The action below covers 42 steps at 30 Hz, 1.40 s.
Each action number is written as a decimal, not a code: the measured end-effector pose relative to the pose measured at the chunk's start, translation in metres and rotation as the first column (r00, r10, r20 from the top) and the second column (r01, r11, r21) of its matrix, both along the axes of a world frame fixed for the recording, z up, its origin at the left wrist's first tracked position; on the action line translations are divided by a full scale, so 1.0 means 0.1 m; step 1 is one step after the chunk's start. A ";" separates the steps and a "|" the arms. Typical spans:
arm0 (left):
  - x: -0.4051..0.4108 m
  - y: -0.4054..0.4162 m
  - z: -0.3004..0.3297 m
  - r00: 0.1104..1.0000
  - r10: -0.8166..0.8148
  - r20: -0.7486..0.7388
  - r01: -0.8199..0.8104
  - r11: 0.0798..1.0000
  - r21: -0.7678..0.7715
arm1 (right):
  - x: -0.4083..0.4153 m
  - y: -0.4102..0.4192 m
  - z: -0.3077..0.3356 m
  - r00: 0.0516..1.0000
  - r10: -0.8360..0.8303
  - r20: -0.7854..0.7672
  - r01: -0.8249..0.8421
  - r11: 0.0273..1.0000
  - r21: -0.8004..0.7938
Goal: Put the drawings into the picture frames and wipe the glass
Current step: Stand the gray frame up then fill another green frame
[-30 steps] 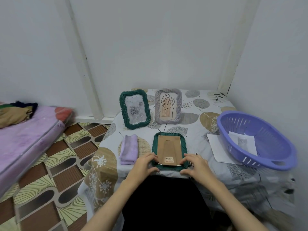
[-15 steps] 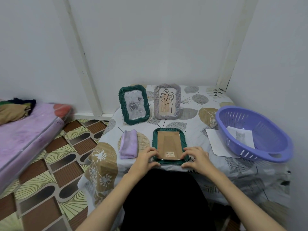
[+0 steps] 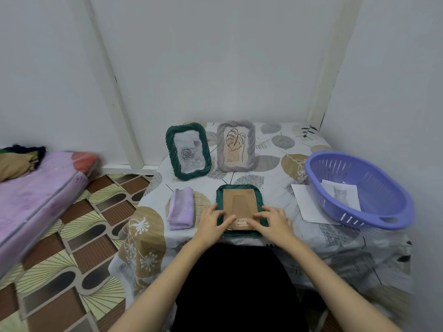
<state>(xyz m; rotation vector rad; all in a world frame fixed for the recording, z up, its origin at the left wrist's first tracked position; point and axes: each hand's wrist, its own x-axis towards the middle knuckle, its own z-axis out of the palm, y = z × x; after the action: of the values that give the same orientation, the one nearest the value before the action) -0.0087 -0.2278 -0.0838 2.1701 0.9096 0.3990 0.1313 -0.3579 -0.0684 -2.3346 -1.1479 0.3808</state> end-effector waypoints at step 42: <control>-0.27 0.42 0.41 0.985 0.134 0.113 -0.119 0.984 -0.131 | 0.43 -0.11 0.04 0.948 -0.206 0.243 0.260 0.941 -0.215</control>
<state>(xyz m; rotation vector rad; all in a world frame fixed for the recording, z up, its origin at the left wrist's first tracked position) -0.0356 -0.1857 -0.0424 1.9591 0.9811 0.5171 0.1741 -0.3691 -0.0639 -2.7514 -0.9442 0.1916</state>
